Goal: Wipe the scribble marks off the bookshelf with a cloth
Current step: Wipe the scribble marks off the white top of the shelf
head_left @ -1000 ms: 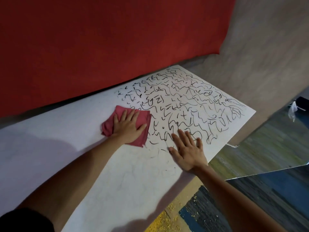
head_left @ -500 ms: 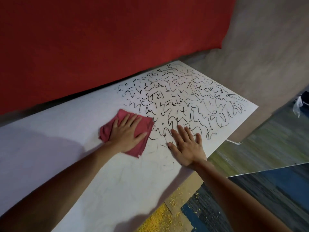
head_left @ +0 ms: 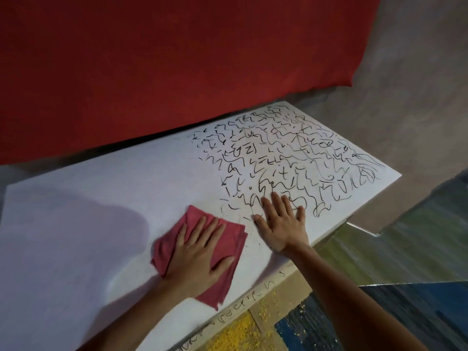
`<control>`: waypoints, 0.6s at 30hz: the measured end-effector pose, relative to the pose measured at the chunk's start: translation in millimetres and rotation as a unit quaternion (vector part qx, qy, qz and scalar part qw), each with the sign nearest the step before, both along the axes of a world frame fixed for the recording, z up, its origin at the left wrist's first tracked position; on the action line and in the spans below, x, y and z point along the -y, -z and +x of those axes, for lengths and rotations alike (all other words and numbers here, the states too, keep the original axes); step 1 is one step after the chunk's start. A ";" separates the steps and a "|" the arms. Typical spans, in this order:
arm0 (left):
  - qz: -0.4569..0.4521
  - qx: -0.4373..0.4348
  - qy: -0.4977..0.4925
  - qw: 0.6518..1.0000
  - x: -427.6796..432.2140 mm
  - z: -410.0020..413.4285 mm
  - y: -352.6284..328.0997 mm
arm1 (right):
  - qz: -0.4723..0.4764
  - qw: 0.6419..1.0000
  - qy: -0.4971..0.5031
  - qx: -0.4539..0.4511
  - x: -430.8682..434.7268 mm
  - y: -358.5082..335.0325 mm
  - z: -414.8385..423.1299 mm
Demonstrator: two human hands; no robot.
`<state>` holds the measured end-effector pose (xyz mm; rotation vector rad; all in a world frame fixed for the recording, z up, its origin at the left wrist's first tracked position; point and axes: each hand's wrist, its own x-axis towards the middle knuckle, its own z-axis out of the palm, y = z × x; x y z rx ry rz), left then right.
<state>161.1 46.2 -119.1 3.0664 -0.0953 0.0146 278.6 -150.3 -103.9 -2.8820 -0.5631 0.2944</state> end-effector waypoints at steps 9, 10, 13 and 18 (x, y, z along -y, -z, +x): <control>-0.011 -0.039 -0.174 0.984 2.3 103.3 -14.9 | 0.020 1.000 -0.003 -0.005 2.0 0.1 2.6; -0.015 -0.043 -0.195 0.980 10.3 109.3 -14.3 | 0.026 1.000 -0.004 -0.001 4.9 0.5 3.2; -0.027 -0.050 -0.209 0.976 33.9 101.5 -15.0 | 0.063 0.998 0.004 0.013 5.2 2.3 3.4; -0.148 -0.055 -0.132 0.979 76.7 36.2 -24.2 | 0.236 0.967 0.091 0.040 6.8 -3.0 3.1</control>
